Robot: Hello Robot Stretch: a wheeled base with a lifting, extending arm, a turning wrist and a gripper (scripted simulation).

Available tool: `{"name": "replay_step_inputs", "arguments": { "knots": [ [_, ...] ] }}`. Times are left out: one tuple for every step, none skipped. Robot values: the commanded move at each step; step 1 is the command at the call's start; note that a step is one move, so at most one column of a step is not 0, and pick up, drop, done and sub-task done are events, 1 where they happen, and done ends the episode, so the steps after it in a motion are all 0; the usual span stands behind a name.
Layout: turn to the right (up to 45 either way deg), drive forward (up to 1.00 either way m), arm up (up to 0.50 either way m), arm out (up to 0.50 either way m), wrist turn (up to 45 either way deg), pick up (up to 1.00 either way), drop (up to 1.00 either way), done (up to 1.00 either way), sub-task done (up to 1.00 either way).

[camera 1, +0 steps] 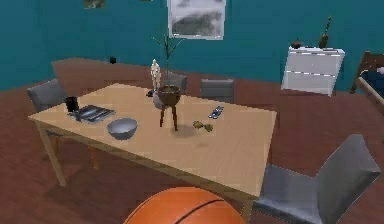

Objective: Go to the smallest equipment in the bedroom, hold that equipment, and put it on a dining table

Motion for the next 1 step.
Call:
{"name": "replay_step_inputs", "arguments": {
  "knots": [
    [0.0, 0.25, 0.00, 0.00, 0.0, 0.00, 0.00, 0.00, 0.00]
  ]
}}
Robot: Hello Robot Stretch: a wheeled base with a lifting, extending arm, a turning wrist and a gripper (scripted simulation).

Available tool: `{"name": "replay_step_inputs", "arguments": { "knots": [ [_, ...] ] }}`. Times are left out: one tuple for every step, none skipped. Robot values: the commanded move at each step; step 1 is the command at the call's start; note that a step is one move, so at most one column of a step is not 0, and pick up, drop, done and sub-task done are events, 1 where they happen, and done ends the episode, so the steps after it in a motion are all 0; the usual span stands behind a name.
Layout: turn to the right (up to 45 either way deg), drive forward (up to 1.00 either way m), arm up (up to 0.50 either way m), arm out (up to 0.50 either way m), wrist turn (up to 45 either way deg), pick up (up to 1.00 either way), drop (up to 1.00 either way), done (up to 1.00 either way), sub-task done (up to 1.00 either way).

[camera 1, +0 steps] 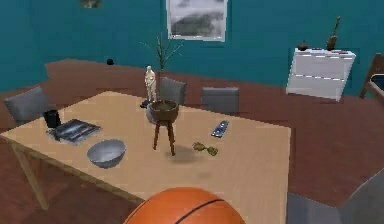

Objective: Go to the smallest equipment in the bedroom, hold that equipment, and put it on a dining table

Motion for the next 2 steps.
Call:
{"name": "replay_step_inputs", "arguments": {
  "knots": [
    [-45.0, 0.00, 0.00, 0.00, 0.0, 0.00, 0.00, 0.00, 0.00],
    [-12.0, 0.00, 0.00, 0.00, 0.0, 0.00, 0.00, 0.00, 0.00]
  ]
}}
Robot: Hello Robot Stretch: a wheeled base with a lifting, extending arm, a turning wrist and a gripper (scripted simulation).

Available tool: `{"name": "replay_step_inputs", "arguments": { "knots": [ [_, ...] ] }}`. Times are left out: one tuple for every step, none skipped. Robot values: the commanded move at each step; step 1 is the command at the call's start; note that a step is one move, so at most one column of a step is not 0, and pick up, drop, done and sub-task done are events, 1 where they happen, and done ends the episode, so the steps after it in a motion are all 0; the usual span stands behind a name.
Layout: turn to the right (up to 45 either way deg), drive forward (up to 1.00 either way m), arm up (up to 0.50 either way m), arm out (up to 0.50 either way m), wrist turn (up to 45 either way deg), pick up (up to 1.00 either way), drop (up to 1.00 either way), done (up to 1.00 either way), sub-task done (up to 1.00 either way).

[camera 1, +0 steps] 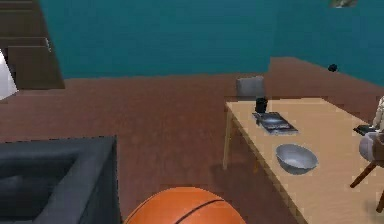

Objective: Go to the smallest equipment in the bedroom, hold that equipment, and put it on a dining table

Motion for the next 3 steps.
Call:
{"name": "replay_step_inputs", "arguments": {
  "knots": [
    [0.0, 0.80, 0.00, 0.00, 0.0, 0.00, 0.00, 0.00, 0.00],
    [45.0, 0.00, 0.00, 0.00, 0.0, 0.00, 0.00, 0.00, 0.00],
    [36.0, 0.00, 0.00, 0.00, 0.0, 0.00, 0.00, 0.00, 0.00]
  ]
}}
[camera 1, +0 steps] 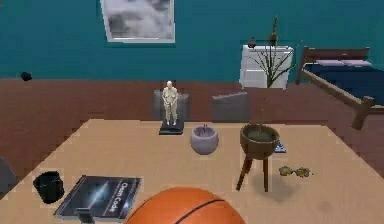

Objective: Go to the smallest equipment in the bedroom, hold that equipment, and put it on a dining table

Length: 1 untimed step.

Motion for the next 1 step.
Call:
{"name": "replay_step_inputs", "arguments": {
  "knots": [
    [-45.0, 0.00, 0.00, 0.00, 0.0, 0.00, 0.00, 0.00, 0.00]
  ]
}}
